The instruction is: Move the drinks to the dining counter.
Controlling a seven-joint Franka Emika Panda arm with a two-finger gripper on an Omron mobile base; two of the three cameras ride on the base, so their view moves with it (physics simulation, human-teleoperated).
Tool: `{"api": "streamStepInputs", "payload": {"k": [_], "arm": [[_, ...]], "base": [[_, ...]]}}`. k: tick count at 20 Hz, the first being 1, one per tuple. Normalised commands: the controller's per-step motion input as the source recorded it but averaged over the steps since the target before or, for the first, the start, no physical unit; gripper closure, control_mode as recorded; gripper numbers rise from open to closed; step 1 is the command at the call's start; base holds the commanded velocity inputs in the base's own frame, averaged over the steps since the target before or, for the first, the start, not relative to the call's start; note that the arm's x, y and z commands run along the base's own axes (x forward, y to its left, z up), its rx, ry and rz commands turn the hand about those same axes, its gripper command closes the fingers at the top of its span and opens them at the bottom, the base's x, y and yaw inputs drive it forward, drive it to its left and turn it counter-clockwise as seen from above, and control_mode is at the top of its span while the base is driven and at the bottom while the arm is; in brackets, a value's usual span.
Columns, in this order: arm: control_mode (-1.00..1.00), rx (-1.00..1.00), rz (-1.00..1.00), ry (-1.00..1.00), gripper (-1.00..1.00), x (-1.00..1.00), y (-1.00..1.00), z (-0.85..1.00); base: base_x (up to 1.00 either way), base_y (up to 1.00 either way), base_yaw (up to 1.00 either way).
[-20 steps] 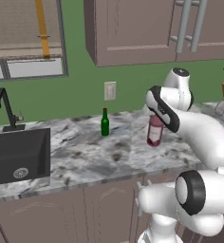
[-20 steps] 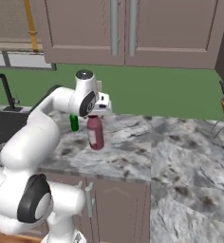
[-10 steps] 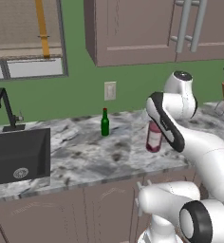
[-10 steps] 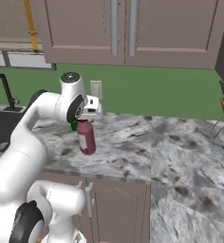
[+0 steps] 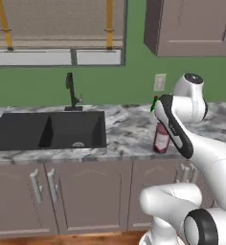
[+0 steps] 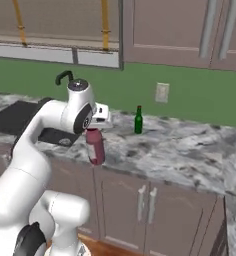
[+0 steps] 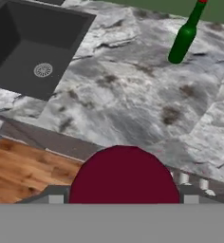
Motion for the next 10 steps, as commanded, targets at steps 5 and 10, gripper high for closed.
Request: {"api": "streamStepInputs", "payload": {"k": [5,10], "arm": [[1.0,0.0,0.0,0.0,1.0,0.0,0.0,0.0],[1.0,0.0,0.0,0.0,1.0,0.0,0.0,0.0]], "base": [[-0.09,0.56,0.92],[0.3,0.03,0.93]]}}
